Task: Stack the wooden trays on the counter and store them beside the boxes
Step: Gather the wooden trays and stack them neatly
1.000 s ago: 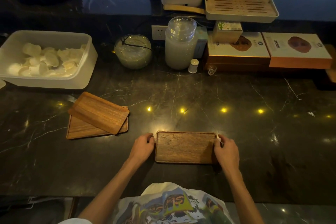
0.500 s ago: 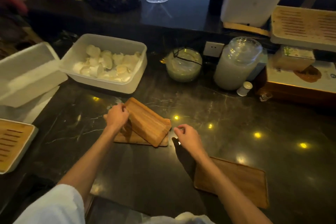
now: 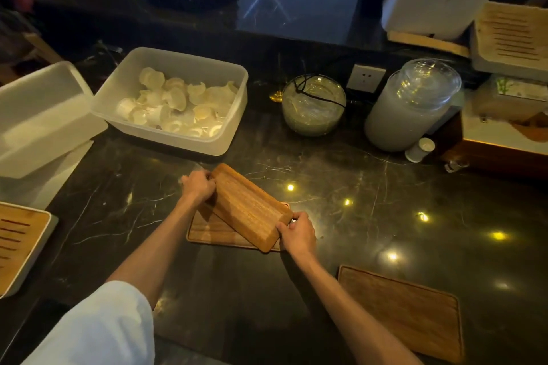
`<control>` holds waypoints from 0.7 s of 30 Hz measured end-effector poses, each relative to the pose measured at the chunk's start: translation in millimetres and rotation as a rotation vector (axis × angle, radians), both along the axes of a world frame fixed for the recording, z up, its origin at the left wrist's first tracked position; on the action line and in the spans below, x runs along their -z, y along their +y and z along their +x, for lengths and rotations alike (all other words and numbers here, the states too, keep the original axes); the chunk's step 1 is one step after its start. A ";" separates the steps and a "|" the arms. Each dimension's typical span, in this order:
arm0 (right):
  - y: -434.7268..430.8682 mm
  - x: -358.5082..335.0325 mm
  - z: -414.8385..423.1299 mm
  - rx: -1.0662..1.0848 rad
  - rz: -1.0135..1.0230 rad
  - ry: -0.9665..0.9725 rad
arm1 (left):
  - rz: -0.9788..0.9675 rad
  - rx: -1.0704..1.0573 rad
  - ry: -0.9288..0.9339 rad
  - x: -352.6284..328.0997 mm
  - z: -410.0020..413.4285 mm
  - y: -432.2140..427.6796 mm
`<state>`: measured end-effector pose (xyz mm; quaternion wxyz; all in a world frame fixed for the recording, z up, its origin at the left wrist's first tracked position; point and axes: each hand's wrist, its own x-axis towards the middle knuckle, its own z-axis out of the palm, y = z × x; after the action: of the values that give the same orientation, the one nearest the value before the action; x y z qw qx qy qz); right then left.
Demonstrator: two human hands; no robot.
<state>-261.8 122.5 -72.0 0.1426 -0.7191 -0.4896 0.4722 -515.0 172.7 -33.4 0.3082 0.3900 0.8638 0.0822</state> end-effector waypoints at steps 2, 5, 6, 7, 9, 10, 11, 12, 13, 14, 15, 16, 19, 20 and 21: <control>0.8 0.1 0.9 0.018 0.014 -0.023 | -0.022 -0.028 -0.026 -1.5 1.2 -0.6; 1.4 -2.1 3.9 0.049 0.015 -0.083 | -0.051 -0.035 -0.018 -9.0 4.0 -3.3; 0.8 -4.8 5.6 0.057 0.019 -0.091 | -0.058 -0.040 -0.022 -12.2 5.0 -5.1; -0.1 -7.0 7.7 0.063 0.032 -0.087 | -0.058 -0.042 -0.026 -14.7 5.8 -6.8; -2.0 -14.0 14.7 0.084 0.048 -0.038 | -0.034 -0.034 -0.021 -22.9 9.3 -11.3; -2.6 -19.8 19.3 0.099 0.052 -0.004 | -0.009 -0.032 -0.019 -29.3 10.9 -13.2; -2.0 -25.4 23.7 0.118 0.050 0.033 | 0.016 -0.032 -0.026 -35.9 11.6 -13.6; -1.8 -31.0 29.1 0.149 0.035 0.082 | 0.030 -0.037 -0.044 -44.6 13.8 -14.9; -2.4 -37.7 35.8 0.194 0.019 0.162 | 0.037 -0.042 -0.073 -53.6 17.3 -16.9; -2.5 -43.7 43.2 0.244 0.008 0.258 | 0.048 -0.047 -0.105 -63.1 22.7 -19.0; -3.1 -50.4 52.7 0.283 0.000 0.357 | 0.065 -0.046 -0.135 -72.1 29.9 -22.2; -4.5 -57.7 64.9 0.300 -0.006 0.443 | 0.086 -0.043 -0.163 -80.0 39.3 -26.4; -16.0 -77.9 112.0 0.278 0.018 0.677 | 0.208 -0.040 -0.242 -95.7 78.1 -44.6; -22.0 -81.9 129.6 0.273 0.046 0.749 | 0.254 -0.055 -0.306 -98.9 93.5 -52.4; -29.2 -85.6 147.8 0.268 0.083 0.811 | 0.312 -0.073 -0.399 -101.8 109.3 -61.6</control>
<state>-114.0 93.3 13.6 0.4123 -0.5262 -0.3148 0.6738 -405.7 111.2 68.4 0.4054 0.3776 0.7762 0.3010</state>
